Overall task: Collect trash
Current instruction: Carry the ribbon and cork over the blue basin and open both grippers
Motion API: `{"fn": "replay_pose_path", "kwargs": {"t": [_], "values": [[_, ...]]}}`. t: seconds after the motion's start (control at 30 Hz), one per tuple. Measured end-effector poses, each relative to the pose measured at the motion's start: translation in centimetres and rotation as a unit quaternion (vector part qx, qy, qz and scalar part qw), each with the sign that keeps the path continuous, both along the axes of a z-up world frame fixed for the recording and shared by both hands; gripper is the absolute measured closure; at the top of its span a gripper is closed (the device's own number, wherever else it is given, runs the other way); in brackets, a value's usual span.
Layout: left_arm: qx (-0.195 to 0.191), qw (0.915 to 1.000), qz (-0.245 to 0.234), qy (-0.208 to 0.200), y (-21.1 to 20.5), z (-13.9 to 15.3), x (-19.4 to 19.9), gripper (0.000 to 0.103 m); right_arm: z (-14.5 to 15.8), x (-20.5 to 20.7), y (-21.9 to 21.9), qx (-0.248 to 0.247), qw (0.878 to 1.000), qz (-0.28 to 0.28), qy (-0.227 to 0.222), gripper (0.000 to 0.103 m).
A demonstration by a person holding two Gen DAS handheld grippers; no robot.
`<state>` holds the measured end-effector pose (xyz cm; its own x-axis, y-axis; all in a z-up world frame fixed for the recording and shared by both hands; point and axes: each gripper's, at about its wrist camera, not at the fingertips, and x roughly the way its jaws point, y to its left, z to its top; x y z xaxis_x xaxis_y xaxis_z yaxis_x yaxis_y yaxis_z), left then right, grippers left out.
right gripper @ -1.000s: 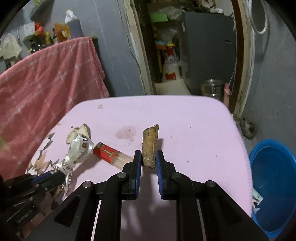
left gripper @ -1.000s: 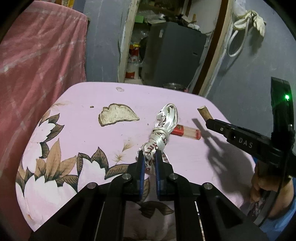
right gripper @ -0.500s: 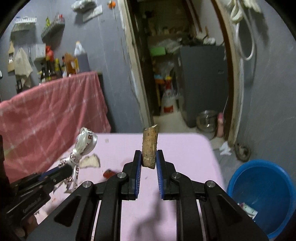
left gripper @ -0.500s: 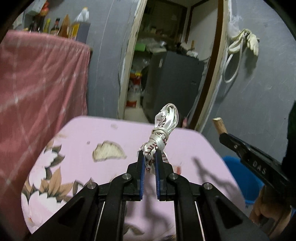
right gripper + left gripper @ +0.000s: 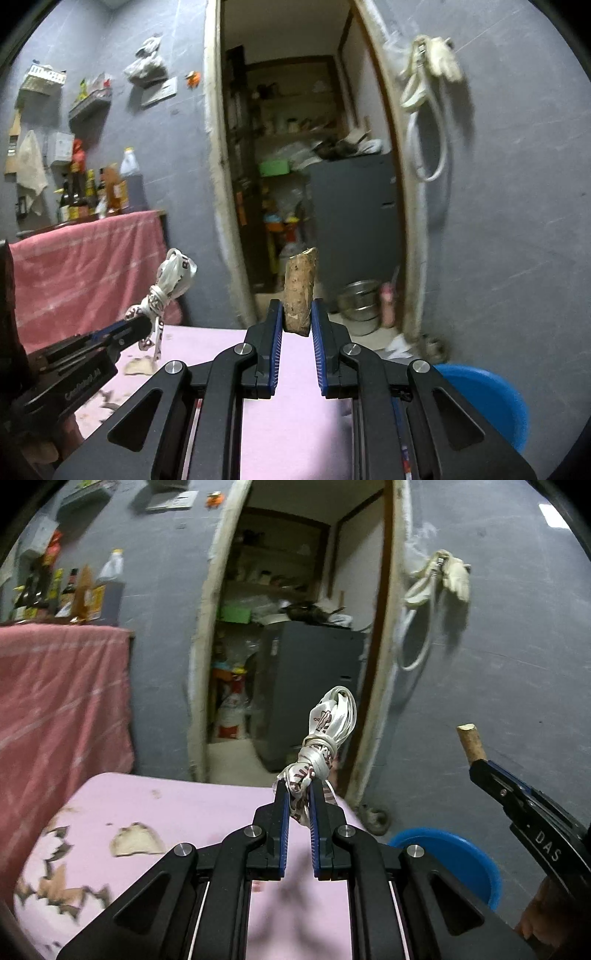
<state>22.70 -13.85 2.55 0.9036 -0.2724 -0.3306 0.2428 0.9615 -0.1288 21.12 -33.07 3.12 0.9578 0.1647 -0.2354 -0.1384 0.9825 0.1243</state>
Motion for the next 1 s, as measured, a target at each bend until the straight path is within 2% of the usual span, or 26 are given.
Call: {"fn": "replay_pose_path", "kwargs": {"t": [0.43, 0.7, 1.0], "values": [[-0.017, 0.9951, -0.097, -0.004, -13.1, -1.3, 1.1, 0.095, -2.3, -3.7, -11.0, -0.006, 0.991, -0.132, 0.003, 0.089], [-0.003, 0.9898, -0.136, 0.041, -18.7, -3.9, 2.3, 0.095, -4.9, -4.2, -15.1, 0.004, 0.986, -0.161, 0.042, 0.089], [0.032, 0.9824, -0.153, 0.103, -21.2, -7.1, 3.9, 0.094, -7.2, -3.6, -17.2, 0.026, 0.982, -0.162, 0.094, 0.089]]}}
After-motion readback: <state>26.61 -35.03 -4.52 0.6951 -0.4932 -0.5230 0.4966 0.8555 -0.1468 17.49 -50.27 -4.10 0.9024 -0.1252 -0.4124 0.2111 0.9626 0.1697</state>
